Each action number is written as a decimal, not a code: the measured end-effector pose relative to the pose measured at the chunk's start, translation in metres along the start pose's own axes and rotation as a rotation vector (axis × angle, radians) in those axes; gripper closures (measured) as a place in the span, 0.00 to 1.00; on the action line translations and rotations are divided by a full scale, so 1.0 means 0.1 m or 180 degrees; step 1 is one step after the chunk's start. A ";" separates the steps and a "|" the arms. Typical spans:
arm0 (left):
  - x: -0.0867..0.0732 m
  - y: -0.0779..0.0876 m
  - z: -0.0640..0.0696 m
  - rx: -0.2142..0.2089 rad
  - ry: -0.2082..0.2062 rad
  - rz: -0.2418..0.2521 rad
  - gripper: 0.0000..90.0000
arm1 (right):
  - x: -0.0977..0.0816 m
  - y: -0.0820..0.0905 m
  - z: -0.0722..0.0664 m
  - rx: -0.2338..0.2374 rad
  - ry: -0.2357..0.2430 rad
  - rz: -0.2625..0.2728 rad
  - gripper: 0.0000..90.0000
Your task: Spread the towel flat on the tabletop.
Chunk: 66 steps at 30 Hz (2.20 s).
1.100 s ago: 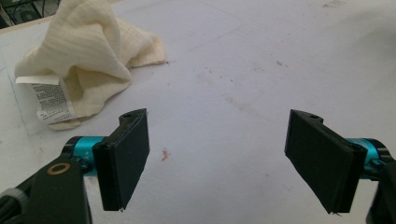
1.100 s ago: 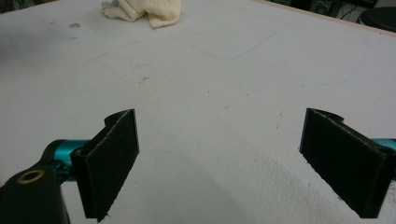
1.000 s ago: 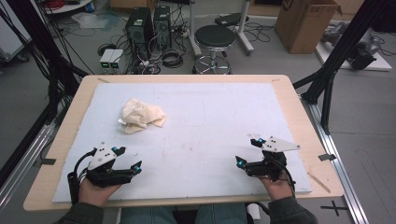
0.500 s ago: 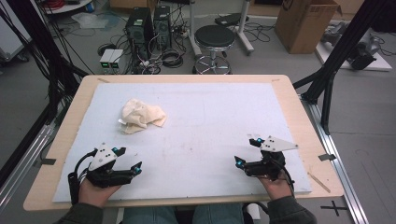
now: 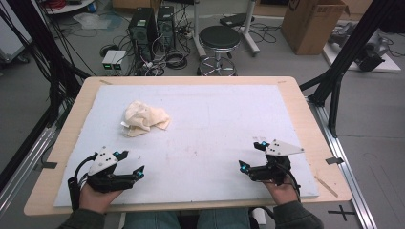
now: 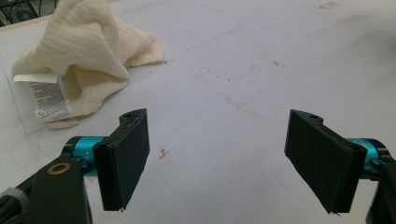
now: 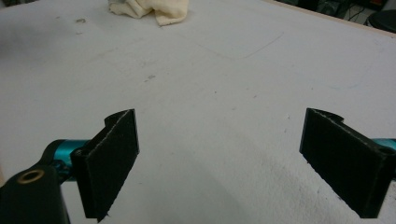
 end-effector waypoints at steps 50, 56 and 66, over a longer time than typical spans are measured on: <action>0.69 -0.54 -0.93 0.0544 0.0621 0.0123 0.36 | 0.02 -0.04 0.05 0.0123 -0.0015 0.0024 0.12; 0.63 -0.76 -1.05 0.0536 0.0825 0.0095 0.37 | 0.02 -0.06 0.04 0.0135 -0.0027 0.0019 0.12; 0.50 -1.11 -1.24 0.0732 0.1037 -0.0072 0.43 | 0.01 -0.08 0.05 0.0142 -0.0005 0.0020 0.12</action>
Point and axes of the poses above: each handheld gripper's, and its own axes: y roughly backward along the jaws, x roughly out of its top, z roughly to its right, the point moved 2 cm from there along -y, roughly forward along the jaws, and after that the axes turned 8 degrees about -x, right-handed, at the moved point
